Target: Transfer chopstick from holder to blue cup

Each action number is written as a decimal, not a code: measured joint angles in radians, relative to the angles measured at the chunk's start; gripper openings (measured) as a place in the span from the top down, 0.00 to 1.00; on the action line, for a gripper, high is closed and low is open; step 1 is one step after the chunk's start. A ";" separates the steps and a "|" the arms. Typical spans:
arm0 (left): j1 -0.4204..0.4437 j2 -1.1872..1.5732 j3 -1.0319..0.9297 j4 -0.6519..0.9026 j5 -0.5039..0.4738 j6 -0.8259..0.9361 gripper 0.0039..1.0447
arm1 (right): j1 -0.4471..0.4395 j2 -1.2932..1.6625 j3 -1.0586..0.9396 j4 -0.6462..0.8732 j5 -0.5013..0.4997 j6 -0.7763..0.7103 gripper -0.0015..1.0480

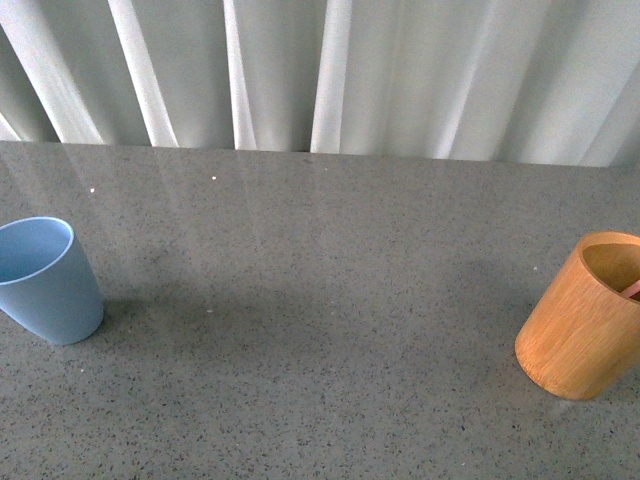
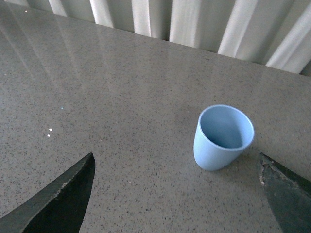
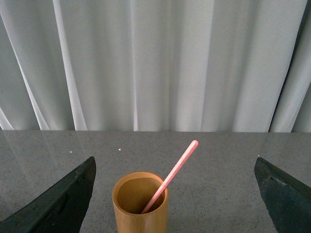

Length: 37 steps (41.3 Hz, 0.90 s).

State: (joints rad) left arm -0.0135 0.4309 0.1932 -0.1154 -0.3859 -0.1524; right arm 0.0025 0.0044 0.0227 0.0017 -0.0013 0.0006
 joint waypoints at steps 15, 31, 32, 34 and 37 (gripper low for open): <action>0.136 0.671 0.458 -0.126 0.217 0.071 0.06 | 0.000 0.000 0.000 0.000 0.001 0.000 0.10; 0.082 1.083 0.647 -0.144 0.203 0.114 0.06 | 0.000 0.000 0.000 0.000 0.001 0.000 0.10; 0.079 1.092 0.647 -0.141 0.201 0.114 0.06 | 0.000 0.000 0.000 0.000 0.001 0.000 0.10; 0.072 1.115 0.647 -0.134 0.201 0.113 0.06 | 0.000 0.000 0.000 0.000 0.001 0.000 0.10; 0.061 1.141 0.649 -0.119 0.192 0.109 0.06 | 0.000 0.000 0.000 0.000 0.001 0.000 0.10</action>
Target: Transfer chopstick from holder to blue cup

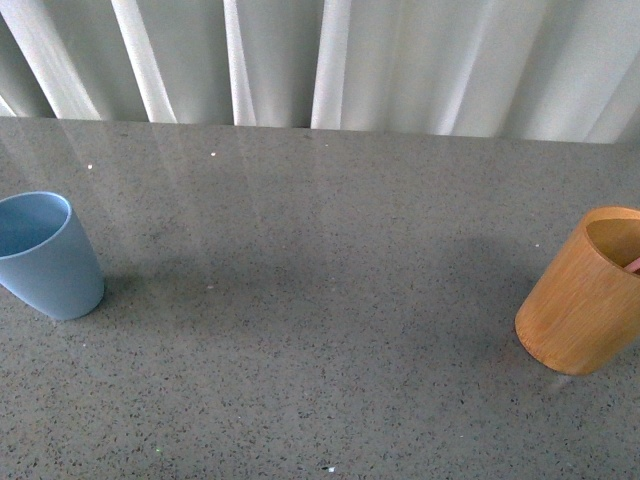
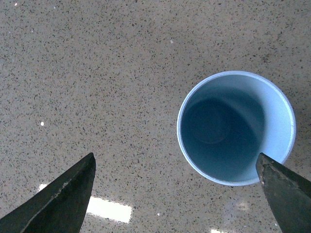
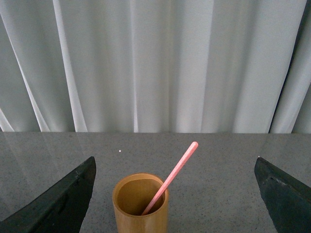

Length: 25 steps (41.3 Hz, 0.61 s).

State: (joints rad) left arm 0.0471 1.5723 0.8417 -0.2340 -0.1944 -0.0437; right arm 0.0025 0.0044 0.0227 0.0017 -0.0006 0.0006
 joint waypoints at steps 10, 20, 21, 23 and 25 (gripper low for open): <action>-0.015 0.089 0.037 0.034 -0.035 -0.003 0.06 | 0.000 0.000 0.000 0.000 0.000 0.000 0.10; 0.000 0.176 0.089 0.032 -0.047 -0.006 0.06 | 0.000 0.000 0.000 0.000 0.000 0.000 0.10; 0.001 0.183 0.094 0.033 -0.050 -0.006 0.06 | 0.000 0.000 0.000 0.000 0.000 0.000 0.10; 0.002 0.198 0.105 0.035 -0.054 -0.006 0.06 | 0.000 0.000 0.000 0.000 0.000 0.000 0.10; 0.003 0.212 0.114 0.038 -0.061 -0.006 0.06 | 0.000 0.000 0.000 0.000 0.000 0.000 0.10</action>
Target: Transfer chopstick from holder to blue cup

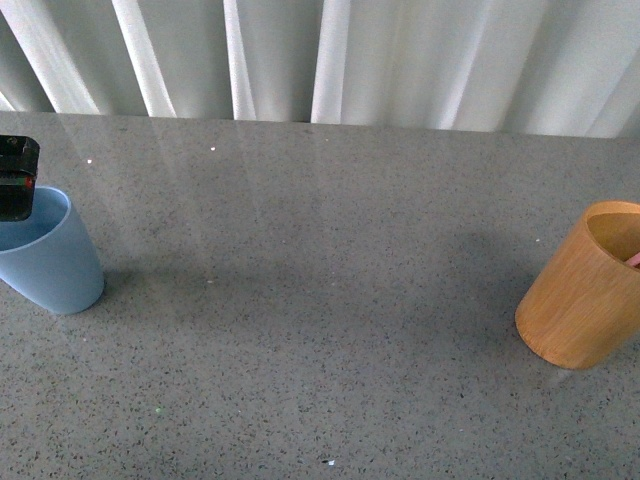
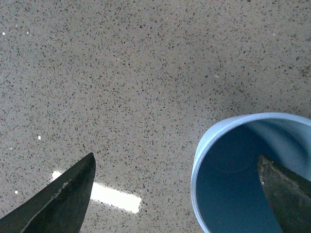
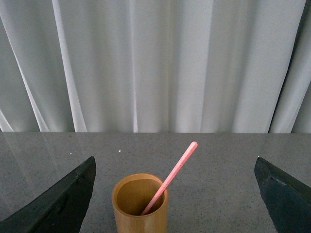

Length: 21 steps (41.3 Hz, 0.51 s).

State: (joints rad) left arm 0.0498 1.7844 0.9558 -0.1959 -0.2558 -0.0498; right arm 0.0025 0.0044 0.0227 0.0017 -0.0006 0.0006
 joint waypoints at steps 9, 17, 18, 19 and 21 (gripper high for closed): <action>0.000 0.063 0.017 0.001 -0.019 0.000 0.11 | 0.000 0.000 0.000 0.000 0.000 0.000 0.10; 0.005 0.121 0.038 -0.007 -0.022 -0.005 0.37 | 0.000 0.000 0.000 0.000 0.000 0.000 0.10; 0.005 0.125 0.039 -0.008 -0.007 -0.006 0.42 | 0.000 0.000 0.000 0.000 0.000 0.000 0.10; 0.005 0.125 0.040 -0.011 0.008 -0.009 0.47 | 0.000 0.000 0.000 0.000 0.000 0.000 0.10; 0.003 0.124 0.040 -0.011 0.026 -0.010 0.56 | 0.000 0.000 0.000 0.000 0.000 0.000 0.10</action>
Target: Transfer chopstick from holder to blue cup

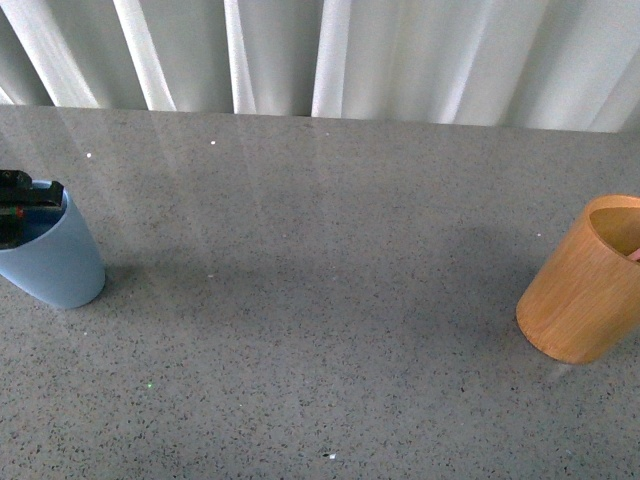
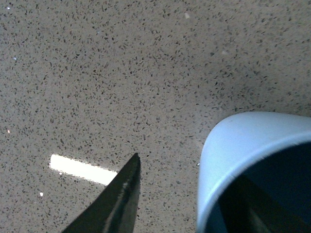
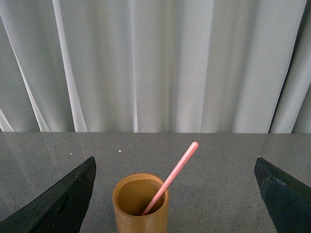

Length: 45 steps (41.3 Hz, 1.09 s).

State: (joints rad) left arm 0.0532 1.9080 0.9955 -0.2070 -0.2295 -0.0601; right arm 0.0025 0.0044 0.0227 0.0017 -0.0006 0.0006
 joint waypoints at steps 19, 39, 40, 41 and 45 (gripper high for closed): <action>-0.109 -0.119 -0.007 -0.044 0.087 0.007 0.97 | 0.000 0.000 0.000 0.000 0.000 0.000 0.10; -0.495 -0.276 -0.017 -0.093 0.128 -0.026 0.97 | 0.000 0.000 0.000 0.000 0.000 0.000 0.10; -0.514 -0.261 -0.017 -0.089 0.125 -0.031 0.97 | 0.000 0.000 0.000 0.000 0.000 0.000 0.10; -0.520 -0.255 -0.017 -0.088 0.123 -0.032 0.97 | 0.000 0.000 0.000 0.000 0.000 0.000 0.10; -0.553 -0.194 -0.017 -0.066 0.097 -0.043 0.97 | 0.000 0.000 0.000 0.000 0.000 0.000 0.10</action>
State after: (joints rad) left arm -0.4999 1.7142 0.9783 -0.2726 -0.1326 -0.1028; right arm 0.0025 0.0044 0.0227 0.0017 -0.0006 0.0006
